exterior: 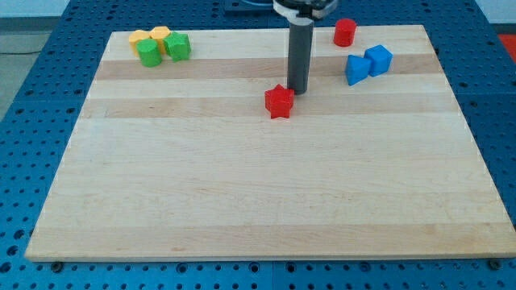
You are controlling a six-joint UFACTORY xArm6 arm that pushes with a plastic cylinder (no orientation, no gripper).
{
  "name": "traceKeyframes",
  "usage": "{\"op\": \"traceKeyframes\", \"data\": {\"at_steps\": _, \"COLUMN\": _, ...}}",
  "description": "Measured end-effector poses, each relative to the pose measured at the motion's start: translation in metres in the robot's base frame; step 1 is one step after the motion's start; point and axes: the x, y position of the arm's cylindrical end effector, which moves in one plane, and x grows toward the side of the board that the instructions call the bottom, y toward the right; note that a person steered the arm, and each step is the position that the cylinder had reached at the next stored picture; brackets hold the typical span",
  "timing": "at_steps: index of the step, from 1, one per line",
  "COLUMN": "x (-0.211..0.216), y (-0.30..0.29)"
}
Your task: Push the red star towards the center of the board
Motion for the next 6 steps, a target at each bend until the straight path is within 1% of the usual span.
{"op": "traceKeyframes", "data": {"at_steps": 1, "x": 0.019, "y": -0.017}}
{"op": "traceKeyframes", "data": {"at_steps": 2, "x": 0.023, "y": -0.028}}
{"op": "traceKeyframes", "data": {"at_steps": 3, "x": 0.026, "y": -0.024}}
{"op": "traceKeyframes", "data": {"at_steps": 6, "x": -0.049, "y": 0.003}}
